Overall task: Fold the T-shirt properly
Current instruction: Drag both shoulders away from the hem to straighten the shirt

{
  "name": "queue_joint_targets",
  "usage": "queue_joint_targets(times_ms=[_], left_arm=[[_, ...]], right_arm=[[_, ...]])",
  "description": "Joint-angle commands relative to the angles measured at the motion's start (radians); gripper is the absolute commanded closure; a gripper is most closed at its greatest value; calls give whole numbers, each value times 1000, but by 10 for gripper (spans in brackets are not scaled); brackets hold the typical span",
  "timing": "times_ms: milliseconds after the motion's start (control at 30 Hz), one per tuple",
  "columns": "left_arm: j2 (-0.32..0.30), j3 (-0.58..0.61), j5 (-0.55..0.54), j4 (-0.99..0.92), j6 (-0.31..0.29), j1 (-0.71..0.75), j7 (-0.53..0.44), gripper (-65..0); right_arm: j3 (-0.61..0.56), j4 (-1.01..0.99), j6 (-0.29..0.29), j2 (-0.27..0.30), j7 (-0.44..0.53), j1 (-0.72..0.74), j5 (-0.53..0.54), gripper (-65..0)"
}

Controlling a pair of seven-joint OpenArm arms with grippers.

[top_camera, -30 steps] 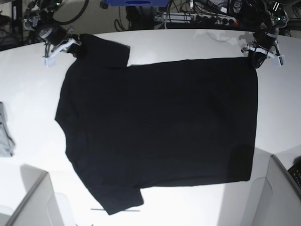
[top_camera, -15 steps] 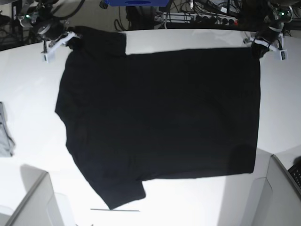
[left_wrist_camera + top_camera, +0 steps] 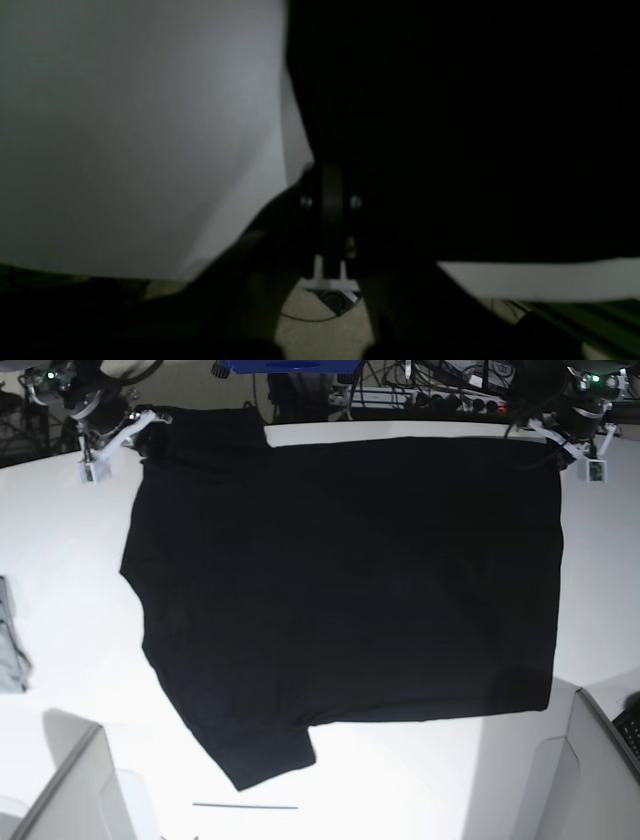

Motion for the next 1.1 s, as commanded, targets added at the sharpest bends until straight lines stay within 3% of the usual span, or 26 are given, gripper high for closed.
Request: queue_joint_targets(times_ms=[0,300,800,933,1067], left_arm=[[-4,-29,3,32,-1,9,-20,0],[3,-52,79,115,-1,1,-18,0],[5,-52,85,148,-1,-60,-9,0],[3,-55,85,147,-1,-105,80,0],[3,-52,85,147,-1,-140,103,0]], right_arm=[[5,23,2,7,17,-15,17,0],[0,86,2,7,9,31,19,0],[0,83,-2,8,-213,265,16,0],[0,80,-3,8,-213,302,14,0],[0,26,-6,10,-215,342,14,0]])
